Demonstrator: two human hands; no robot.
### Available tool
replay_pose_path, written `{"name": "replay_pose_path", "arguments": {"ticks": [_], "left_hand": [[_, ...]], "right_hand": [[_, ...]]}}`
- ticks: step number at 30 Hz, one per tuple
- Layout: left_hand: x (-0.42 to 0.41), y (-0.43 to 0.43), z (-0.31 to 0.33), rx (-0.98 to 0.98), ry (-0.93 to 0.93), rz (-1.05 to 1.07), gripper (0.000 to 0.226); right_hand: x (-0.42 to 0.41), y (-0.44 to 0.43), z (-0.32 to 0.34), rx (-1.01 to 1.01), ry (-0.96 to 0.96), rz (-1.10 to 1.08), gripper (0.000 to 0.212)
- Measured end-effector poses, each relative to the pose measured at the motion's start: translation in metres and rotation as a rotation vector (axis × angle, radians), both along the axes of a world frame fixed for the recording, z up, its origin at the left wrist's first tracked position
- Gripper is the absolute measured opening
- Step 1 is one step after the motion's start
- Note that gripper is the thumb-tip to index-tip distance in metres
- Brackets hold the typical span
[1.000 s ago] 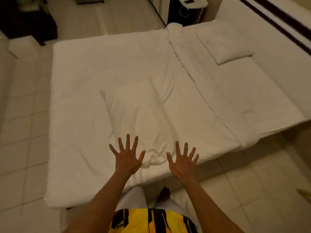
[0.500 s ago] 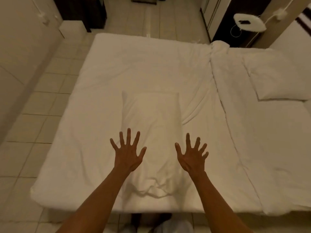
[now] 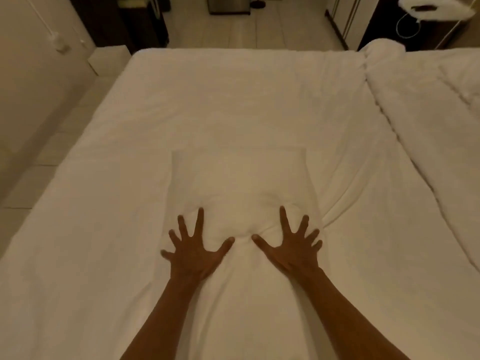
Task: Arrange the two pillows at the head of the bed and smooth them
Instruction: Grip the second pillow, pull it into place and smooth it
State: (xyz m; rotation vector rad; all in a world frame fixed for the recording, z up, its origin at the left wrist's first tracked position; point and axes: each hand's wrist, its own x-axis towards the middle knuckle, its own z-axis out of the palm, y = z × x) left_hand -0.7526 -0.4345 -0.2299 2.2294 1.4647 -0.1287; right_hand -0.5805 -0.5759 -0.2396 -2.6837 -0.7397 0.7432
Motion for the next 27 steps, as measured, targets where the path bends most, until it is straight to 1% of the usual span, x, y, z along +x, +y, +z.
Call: {"name": "replay_pose_path", "arguments": {"ticks": [3,5,7,12,16,19,21,24,27], "left_hand": [[-0.001,-0.018,-0.055,0.195,-0.107,0.032,0.112],[-0.001,-0.019,-0.069,0.250,-0.142,0.046,0.113],[-0.001,-0.016,-0.069,0.232,-0.151,0.044,0.114],[-0.013,-0.011,-0.056,0.139,-0.141,0.045,0.121],[-0.023,-0.004,-0.048,0.069,-0.115,0.085,0.124],[-0.025,-0.009,-0.045,0.052,-0.159,0.093,0.124],[-0.021,-0.015,-0.041,0.028,-0.198,0.063,0.125],[-0.018,-0.021,-0.037,0.047,-0.178,0.016,0.123],[-0.018,-0.020,-0.046,0.117,-0.149,0.010,0.117]], "right_hand": [[-0.013,-0.004,-0.051,0.155,-0.134,-0.050,0.108],[-0.013,-0.005,-0.063,0.224,-0.218,-0.048,0.107],[-0.010,-0.005,-0.062,0.223,-0.226,-0.043,0.105],[-0.011,-0.009,-0.046,0.193,-0.159,-0.040,0.105],[-0.012,-0.010,-0.040,0.144,-0.101,-0.114,0.107],[-0.018,-0.011,-0.039,0.141,-0.109,-0.135,0.107],[-0.022,-0.009,-0.038,0.163,-0.103,-0.138,0.104],[-0.027,-0.007,-0.037,0.220,-0.078,-0.122,0.100],[-0.034,-0.010,-0.042,0.266,-0.098,-0.081,0.102]]}}
